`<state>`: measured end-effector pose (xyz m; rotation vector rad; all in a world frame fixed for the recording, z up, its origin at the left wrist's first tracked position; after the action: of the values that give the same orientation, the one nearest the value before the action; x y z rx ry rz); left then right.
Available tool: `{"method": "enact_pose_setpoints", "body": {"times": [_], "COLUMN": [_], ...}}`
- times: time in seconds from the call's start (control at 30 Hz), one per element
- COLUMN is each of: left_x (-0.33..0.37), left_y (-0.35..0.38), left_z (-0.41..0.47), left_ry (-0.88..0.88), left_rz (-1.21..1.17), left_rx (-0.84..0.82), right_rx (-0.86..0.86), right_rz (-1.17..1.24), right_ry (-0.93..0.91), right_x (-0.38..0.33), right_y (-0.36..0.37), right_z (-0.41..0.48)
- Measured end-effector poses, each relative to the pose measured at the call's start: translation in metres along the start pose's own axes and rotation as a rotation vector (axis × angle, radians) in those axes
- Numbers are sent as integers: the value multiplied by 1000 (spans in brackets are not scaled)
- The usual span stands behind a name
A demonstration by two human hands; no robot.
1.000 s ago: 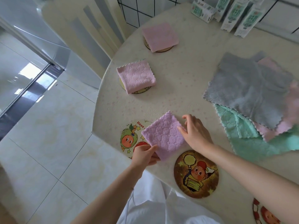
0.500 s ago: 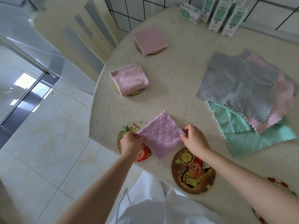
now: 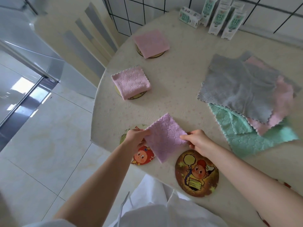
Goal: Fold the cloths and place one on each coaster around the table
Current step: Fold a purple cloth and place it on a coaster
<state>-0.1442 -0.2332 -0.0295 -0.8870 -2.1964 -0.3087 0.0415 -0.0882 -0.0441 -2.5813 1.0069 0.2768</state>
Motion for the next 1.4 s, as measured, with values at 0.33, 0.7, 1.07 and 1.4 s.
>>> {"method": "enact_pose_setpoints", "body": {"times": [0.33, 0.7, 1.07, 1.4], "left_x": [5, -14, -7, 44], "left_y": [-68, -110, -119, -38], "left_z": [-9, 2, 22, 33], "left_ry": [123, 268, 428, 740], "left_rz": [-138, 87, 718, 974], "left_rx": [-36, 139, 137, -22], "right_rx": [-331, -138, 158, 276], "right_rz": [144, -10, -342, -402], "right_ry": [3, -35, -164, -289], "right_x": [-2, 14, 15, 11], "right_y": [44, 96, 82, -13], "right_z": [-35, -27, -27, -32]}}
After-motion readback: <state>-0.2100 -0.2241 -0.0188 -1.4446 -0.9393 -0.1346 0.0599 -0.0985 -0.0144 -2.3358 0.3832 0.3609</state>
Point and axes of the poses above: each hand's wrist, its own z-axis towards the middle knuckle, its own y-axis out of the palm, x = y × z, the point moved 1 cm from there along z, towards the middle knuckle, and after that the axes turned 15 degrees about y, right-handed, at the moved point
